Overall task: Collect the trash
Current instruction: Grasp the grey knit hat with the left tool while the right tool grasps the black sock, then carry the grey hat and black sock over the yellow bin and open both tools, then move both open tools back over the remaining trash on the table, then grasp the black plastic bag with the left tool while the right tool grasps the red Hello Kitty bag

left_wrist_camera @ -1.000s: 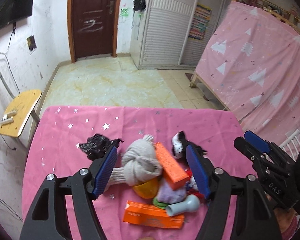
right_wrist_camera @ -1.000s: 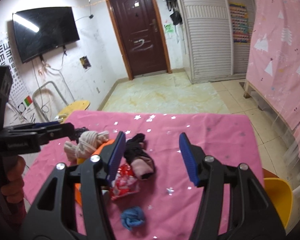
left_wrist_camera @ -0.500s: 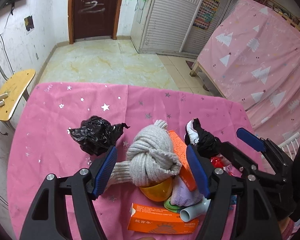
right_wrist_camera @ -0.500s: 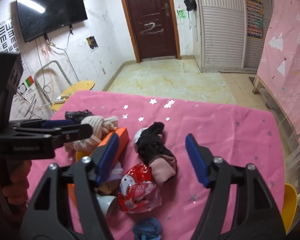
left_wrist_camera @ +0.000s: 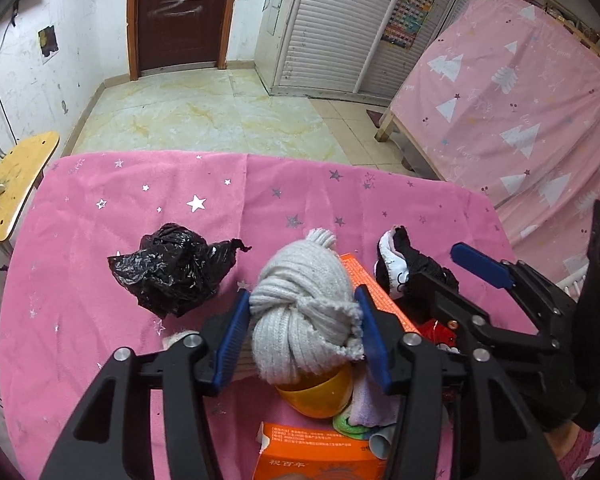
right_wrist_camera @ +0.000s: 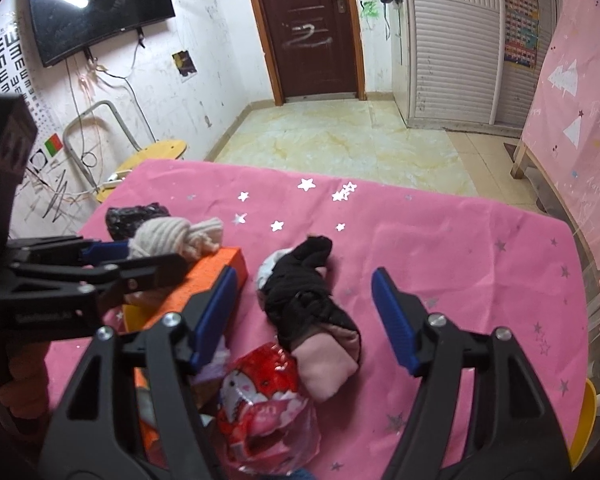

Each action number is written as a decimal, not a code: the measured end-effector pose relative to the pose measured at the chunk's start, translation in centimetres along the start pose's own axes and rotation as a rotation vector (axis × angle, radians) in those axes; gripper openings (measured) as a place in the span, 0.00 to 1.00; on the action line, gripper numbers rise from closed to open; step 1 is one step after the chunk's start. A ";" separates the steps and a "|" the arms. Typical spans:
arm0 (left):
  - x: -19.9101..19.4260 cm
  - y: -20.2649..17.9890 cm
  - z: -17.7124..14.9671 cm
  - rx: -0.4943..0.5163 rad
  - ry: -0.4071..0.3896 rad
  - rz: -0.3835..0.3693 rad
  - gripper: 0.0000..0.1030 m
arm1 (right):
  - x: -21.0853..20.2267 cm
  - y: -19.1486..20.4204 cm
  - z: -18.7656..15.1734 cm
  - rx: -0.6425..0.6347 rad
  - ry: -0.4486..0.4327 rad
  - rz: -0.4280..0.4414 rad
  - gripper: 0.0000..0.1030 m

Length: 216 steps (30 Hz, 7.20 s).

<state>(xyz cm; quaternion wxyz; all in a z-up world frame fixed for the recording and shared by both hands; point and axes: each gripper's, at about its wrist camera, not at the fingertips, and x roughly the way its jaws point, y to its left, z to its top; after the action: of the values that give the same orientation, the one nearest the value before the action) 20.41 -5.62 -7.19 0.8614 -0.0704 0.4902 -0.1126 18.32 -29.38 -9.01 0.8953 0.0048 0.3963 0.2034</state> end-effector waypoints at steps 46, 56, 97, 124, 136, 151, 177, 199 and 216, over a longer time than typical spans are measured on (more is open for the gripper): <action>-12.5 -6.8 -1.9 0.087 -0.253 0.010 0.41 | -10.8 -3.7 -1.2 0.082 -0.245 -0.024 0.36; -12.1 -10.8 -2.3 0.154 -0.244 0.003 0.41 | -14.2 -7.3 -3.1 0.151 -0.303 -0.060 0.36; -5.6 -29.0 -6.2 0.459 -0.111 -0.055 0.41 | -20.7 -23.4 -14.6 0.480 -0.352 -0.262 0.38; -3.6 -36.7 -7.9 0.478 -0.012 -0.383 0.53 | -24.3 -25.8 -16.9 0.576 -0.471 -0.257 0.39; -6.2 -33.0 -6.6 0.434 -0.075 -0.371 0.53 | -23.2 -23.7 -15.4 0.525 -0.449 -0.240 0.51; -8.8 -23.0 -3.2 0.283 -0.156 -0.285 0.53 | -17.7 -16.1 -9.5 0.361 -0.348 -0.152 0.51; -9.7 -5.5 0.8 -0.004 -0.226 -0.090 0.53 | -9.4 -4.4 -5.0 0.122 -0.166 -0.028 0.64; -4.2 3.6 1.4 -0.139 -0.119 0.077 0.54 | -3.9 0.5 -4.4 0.031 -0.032 -0.002 0.64; 1.0 5.4 0.2 -0.148 0.023 0.112 0.28 | -3.1 0.8 -4.6 0.032 -0.004 -0.010 0.64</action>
<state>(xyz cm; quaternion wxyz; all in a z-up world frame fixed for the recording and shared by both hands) 21.77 -0.68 -9.19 0.8530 -0.1049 0.5104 -0.0287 12.89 -30.46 -9.89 0.8969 0.0174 0.3977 0.1924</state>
